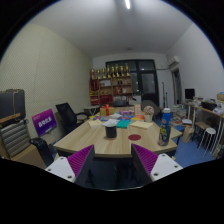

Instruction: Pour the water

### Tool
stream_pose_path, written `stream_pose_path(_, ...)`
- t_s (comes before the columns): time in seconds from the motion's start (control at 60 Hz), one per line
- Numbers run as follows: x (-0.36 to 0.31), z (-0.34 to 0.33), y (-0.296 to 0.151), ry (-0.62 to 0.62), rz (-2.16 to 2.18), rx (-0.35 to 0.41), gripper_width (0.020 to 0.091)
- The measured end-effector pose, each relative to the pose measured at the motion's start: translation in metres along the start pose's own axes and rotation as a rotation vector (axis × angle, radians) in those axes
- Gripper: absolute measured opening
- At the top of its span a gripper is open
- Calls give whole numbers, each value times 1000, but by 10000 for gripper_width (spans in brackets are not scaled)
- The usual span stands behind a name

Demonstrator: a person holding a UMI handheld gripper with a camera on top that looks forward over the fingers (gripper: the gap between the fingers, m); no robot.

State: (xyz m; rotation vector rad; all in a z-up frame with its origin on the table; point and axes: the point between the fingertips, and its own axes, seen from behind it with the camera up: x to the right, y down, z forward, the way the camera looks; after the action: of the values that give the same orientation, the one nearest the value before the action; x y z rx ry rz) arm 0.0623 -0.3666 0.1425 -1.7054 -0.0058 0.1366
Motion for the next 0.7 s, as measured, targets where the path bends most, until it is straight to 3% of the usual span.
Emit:
stream_pose_path(0.333, 37, 25, 7, 45, -43, 29, 788)
stream_pose_path(0.7, 237, 114, 3, 295, -20, 55, 794)
